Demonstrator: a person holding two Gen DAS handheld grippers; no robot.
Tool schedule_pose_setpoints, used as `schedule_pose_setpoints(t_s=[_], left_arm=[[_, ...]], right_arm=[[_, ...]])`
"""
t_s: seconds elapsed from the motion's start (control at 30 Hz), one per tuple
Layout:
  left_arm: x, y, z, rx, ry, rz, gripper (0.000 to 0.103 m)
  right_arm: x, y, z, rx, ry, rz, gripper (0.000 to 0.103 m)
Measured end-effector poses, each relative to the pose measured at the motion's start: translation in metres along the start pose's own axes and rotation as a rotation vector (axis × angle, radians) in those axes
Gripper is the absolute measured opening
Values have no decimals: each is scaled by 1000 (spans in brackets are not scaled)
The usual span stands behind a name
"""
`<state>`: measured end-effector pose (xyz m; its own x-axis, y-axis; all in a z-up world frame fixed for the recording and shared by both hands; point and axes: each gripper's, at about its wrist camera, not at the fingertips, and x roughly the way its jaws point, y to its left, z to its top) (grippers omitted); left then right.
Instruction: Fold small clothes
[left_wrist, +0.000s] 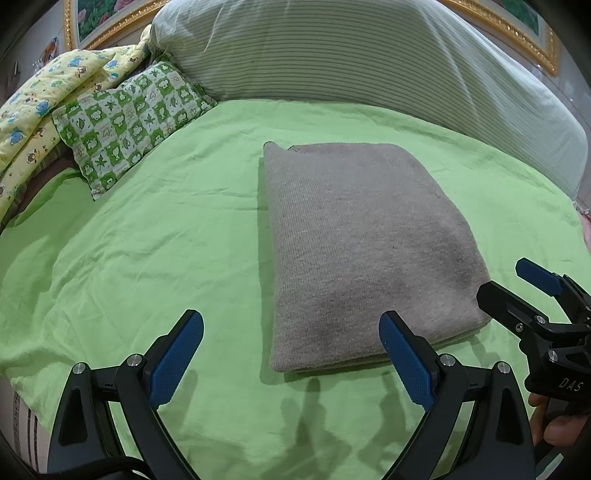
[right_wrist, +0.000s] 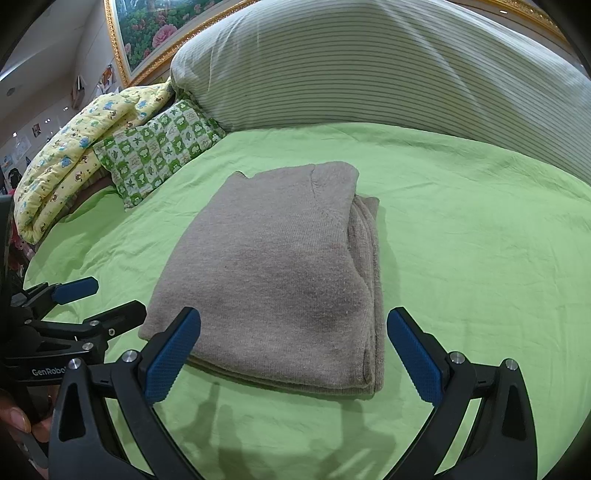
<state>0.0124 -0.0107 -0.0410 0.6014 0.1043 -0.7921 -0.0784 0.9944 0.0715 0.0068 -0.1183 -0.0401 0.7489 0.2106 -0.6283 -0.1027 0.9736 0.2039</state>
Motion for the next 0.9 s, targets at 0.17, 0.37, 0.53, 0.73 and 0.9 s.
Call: schedule_pose_setpoints(t_s=[0.17,0.37,0.53,0.73,0.9], left_arm=[[0,0,0,0,-2,0,96],[-1,-2,1,3,-7,-1,96],[0,-3,2,4,-3,-2,96],[0,-3,3,7,-11,0,96],[-3,-5,4,5,-33,16,96]], right_arm=[[0,-1,0,0,-3,5,101],[-2,0,0,8,-10,-1,101],[-4,0,0,9,-11,-1,101],[-4,0,2,8,-17,3,101],[-6,2,2,7,-22,1,101]])
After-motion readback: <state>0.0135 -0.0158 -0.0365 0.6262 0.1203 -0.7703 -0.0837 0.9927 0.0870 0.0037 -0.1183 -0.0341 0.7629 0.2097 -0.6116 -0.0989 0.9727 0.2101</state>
